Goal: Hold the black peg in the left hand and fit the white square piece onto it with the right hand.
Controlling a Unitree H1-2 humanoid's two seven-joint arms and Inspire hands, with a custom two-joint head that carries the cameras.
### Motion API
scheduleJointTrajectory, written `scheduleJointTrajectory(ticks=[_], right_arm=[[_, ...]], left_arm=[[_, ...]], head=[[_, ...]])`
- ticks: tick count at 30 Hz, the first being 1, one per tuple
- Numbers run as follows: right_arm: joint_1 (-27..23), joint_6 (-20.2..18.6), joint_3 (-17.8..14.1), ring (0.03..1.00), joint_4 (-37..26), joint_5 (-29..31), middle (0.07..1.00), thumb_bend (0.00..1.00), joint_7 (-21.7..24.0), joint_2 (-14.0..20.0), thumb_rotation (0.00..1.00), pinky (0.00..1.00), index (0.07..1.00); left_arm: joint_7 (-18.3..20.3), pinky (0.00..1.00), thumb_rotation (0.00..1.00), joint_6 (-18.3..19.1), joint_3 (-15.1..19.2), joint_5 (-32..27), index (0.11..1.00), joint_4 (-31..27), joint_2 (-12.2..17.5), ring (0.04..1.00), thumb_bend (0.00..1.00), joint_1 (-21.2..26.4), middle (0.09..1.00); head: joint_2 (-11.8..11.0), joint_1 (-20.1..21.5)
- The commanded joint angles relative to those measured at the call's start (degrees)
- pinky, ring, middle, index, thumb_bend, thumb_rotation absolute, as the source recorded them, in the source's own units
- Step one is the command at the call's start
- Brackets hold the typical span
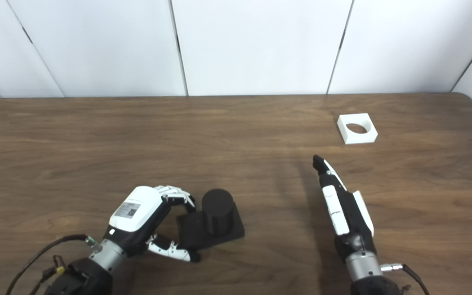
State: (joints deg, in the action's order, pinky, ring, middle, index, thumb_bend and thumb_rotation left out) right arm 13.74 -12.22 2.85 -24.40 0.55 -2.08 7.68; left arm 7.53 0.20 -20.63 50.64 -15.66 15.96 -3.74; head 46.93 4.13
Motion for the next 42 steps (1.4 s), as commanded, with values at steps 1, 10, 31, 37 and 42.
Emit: scheduleJointTrajectory(ticks=[1,10,31,37,42], right_arm=[[-2.05,1.1,-0.26,0.984,-2.73,-0.37,0.94,0.56,-0.09,-1.95,1.0,1.0,0.911],[-1.82,1.17,-0.47,0.98,-2.35,-0.7,0.938,0.58,0.14,-1.44,1.0,1.0,0.905],[-3.5,-0.58,-2.29,0.99,-2.72,-0.1,0.939,0.53,0.69,0.01,0.96,1.0,0.901],[-7.03,-7.68,-4.81,0.984,-5.69,0.23,0.94,0.48,1.57,2.15,0.76,1.0,0.904],[-11.0,-11.48,-6.13,0.978,-6.89,-1.05,0.94,0.45,3.4,5.75,0.6,1.0,0.904]], left_arm=[[-1.14,0.71,0.05,3.52,1.28,1.63,0.488,0.62,-1.35,0.747,0.52,-1.88,0.697],[-1.7,0.69,0.05,3.32,2.36,4.77,0.489,1.2,-2.24,0.743,0.51,-3.39,0.697],[-1.47,0.68,0.04,1.86,2.49,2.36,0.488,1.98,-1.03,0.753,0.52,-3.9,0.703],[-2.1,0.71,0.05,1.27,2.39,4.26,0.487,1.82,0.16,0.753,0.52,-3.96,0.698],[-2.26,0.71,0.05,1.0,2.96,4.08,0.487,2.18,0.51,0.754,0.52,-3.94,0.699]], head=[[0.08,0.01],[-0.08,0.3],[-0.39,1.62],[-0.46,2.89],[-0.32,4.44]])
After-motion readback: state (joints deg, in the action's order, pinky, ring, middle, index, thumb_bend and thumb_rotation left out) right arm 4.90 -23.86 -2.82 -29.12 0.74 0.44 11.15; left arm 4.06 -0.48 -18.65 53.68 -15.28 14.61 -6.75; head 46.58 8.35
